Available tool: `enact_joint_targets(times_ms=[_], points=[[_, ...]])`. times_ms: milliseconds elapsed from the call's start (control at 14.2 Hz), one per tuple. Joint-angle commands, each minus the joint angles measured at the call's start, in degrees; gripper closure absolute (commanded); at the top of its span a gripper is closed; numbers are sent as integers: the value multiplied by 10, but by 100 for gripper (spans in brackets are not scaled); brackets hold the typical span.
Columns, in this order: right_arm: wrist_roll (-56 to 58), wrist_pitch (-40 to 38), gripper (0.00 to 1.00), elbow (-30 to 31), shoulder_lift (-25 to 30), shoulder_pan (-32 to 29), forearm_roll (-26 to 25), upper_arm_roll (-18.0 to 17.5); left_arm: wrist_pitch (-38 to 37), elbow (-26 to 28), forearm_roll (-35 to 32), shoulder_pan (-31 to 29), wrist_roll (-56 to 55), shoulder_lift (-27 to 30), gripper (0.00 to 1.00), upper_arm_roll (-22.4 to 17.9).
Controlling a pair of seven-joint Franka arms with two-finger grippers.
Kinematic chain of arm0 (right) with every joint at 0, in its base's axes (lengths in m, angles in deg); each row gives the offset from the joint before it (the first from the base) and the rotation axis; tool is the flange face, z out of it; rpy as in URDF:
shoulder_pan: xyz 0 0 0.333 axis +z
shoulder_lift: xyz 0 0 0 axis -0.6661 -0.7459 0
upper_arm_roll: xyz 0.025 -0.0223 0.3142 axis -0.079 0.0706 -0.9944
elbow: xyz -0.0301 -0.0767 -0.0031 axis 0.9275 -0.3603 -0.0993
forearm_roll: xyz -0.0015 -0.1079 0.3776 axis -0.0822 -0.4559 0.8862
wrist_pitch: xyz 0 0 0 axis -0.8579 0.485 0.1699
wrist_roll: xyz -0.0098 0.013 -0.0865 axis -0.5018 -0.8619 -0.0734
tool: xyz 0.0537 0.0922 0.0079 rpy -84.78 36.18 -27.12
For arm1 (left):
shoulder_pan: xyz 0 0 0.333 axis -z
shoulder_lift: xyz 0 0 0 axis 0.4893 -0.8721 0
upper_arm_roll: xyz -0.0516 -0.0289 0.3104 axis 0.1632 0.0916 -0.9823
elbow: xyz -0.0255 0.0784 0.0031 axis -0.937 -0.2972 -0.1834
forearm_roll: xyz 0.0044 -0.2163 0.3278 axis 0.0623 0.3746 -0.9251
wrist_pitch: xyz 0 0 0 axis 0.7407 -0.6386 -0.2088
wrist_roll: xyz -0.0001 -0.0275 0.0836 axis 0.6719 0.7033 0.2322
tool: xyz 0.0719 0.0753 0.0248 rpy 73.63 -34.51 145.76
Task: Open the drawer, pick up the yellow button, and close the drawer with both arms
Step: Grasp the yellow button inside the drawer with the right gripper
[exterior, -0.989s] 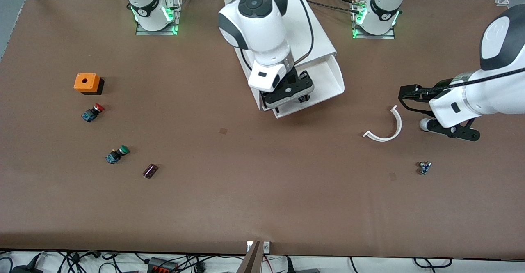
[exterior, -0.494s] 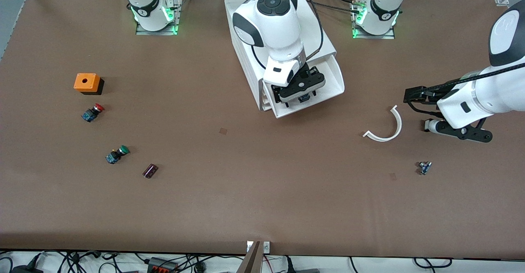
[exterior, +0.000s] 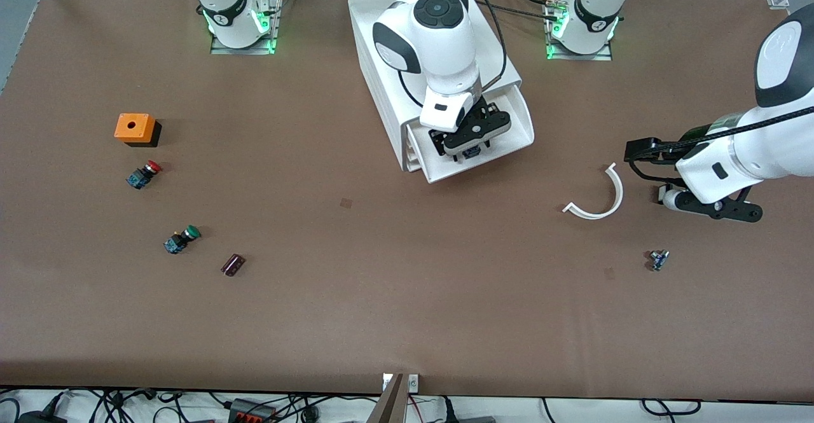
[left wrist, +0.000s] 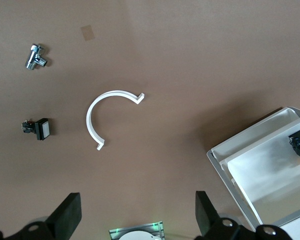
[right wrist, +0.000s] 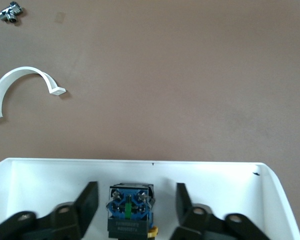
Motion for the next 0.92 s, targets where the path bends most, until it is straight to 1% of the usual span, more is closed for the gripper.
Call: enact_joint_targets(times_ms=[0,71,212,706,848], points=[[-14,-16,40,-20,-9,10,-15,4,-8,-20,-9,4,-10,-8,0,2],[-15,-24,43,-20,-9,10,-15,4,-8,-19,-9,3,-10,-8,0,2],[-19,-31,43,-20,-9,11,-14,4,-8,-9,-10,2,-3,-5,0,2],[-19,-31,44,-17,-9,13,-13,4,-8,-9,-9,2,-8,-5,0,2],[-19,-31,46,-17,-9,17,-12,4,-8,-9,-9,2,-8,-5,0,3]])
